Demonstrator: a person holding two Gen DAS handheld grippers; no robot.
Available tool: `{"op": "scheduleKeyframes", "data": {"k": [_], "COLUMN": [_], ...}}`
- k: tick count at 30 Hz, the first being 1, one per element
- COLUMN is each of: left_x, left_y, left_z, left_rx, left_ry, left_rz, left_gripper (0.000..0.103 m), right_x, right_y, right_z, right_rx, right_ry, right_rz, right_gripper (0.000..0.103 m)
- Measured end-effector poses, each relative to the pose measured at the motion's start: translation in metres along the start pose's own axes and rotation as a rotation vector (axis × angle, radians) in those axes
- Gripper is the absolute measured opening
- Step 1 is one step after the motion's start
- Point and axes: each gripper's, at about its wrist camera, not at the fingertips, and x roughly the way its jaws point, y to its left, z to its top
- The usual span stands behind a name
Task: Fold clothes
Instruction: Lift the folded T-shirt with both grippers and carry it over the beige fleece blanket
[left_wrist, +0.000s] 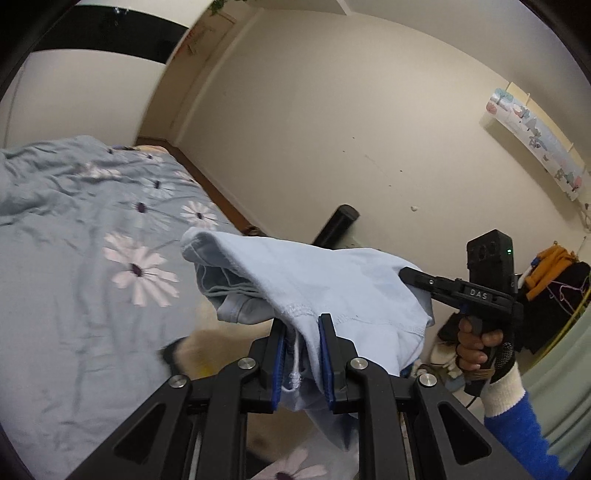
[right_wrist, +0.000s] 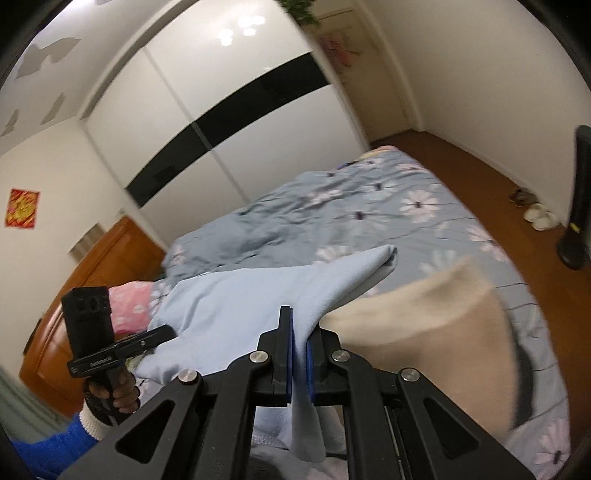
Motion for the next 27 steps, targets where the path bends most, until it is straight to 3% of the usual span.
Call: {"op": "scheduleKeyframes", "data": {"k": [4,10,13,20,24,27], "left_x": [0.032,0.073,0.075,0.068,0.049,0.034], "left_y": [-0.013,0.011,0.021,0.026,0.03,0.023], "left_z": [-0.013,-0.063,-0.072,-0.069,-0.063,-0.051], "left_rx": [-0.01,-0.046,-0.085,-0.074,-0.055,-0.028], "left_ry": [-0.007,0.101,0.107,0.109,0.088,0.048], "left_rz": [-0.017,0.085,0.074,0.107,0.143,0.176], "left_gripper": [0.018,0.018,0.018,0.021,0.019,0.019], "right_x": [-0.011,0.033,0.037,0.036,0.022,0.009], "right_y": [-0.039,-0.106,-0.135,-0.149,-0.155,-0.154], "right_z": [0.007,-0.031,-0.05,-0.062,-0.063,-0.06], "right_rx": [-0.003,0.129,0.211,0.295,0.329,0.339], "right_ry": [-0.02,0.083,0.068,0.025,0.008,-0.015], "right_rz": [-0.027,-0.089,-0.067,-0.061,-0.083,-0.13], "right_gripper": [0.006,0.006,0.006,0.007,0.019,0.021]}}
